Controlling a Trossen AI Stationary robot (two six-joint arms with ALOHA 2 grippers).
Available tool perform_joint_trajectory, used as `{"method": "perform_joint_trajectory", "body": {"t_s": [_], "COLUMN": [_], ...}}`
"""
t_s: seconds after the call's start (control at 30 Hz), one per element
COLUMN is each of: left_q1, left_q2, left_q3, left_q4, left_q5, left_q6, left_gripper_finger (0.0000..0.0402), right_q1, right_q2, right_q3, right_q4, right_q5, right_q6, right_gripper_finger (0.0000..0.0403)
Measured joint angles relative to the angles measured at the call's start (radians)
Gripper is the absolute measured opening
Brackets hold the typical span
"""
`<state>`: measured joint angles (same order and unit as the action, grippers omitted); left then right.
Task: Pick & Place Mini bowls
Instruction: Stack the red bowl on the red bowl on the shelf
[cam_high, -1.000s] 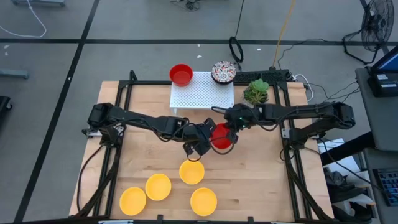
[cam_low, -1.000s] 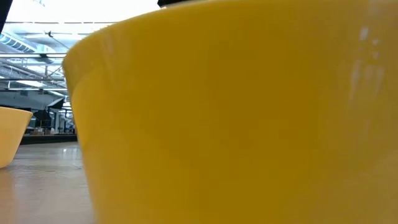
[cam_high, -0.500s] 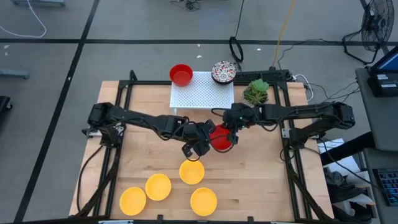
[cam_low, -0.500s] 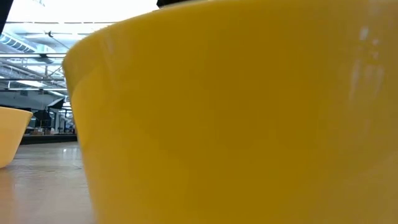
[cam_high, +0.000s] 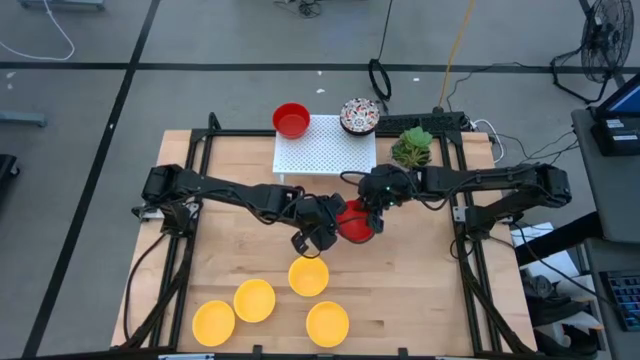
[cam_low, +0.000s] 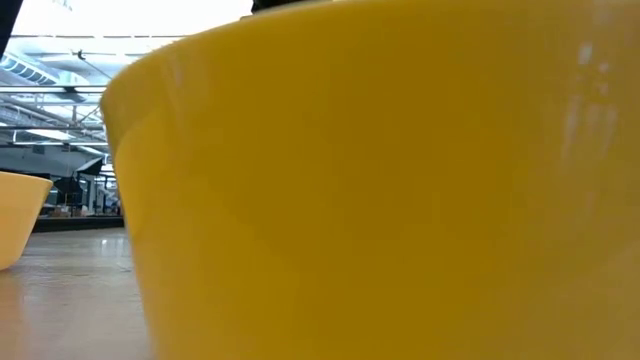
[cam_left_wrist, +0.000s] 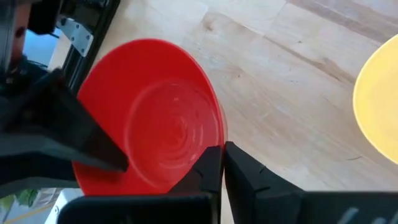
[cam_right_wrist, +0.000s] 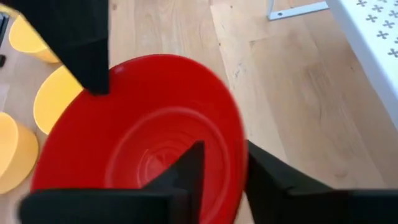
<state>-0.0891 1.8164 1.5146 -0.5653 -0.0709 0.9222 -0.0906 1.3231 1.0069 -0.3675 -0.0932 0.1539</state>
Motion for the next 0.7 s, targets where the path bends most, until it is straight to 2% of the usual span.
{"method": "perform_joint_trajectory", "body": {"t_s": [0.17,0.3,0.57,0.7], "left_q1": [0.001,0.001,0.003,0.007], "left_q2": [0.000,0.000,-0.013,-0.025], "left_q3": [0.000,0.000,0.000,0.000], "left_q4": [-0.018,-0.063,-0.083,-0.108], "left_q5": [-0.004,-0.004,0.011,-0.022], "left_q6": [0.002,0.003,-0.011,-0.009], "left_gripper_finger": [0.0005,0.0011,0.0012,0.0005], "right_q1": [0.001,0.002,-0.005,-0.005], "right_q2": [-0.022,-0.072,-0.224,-0.302], "right_q3": [0.000,0.000,0.000,0.000], "right_q4": [-0.010,-0.012,-0.058,-0.078], "right_q5": [-0.039,-0.096,-0.111,-0.098], "right_q6": [-0.012,-0.016,-0.035,-0.035], "right_gripper_finger": [0.0153,0.0183,0.0190,0.0183]}}
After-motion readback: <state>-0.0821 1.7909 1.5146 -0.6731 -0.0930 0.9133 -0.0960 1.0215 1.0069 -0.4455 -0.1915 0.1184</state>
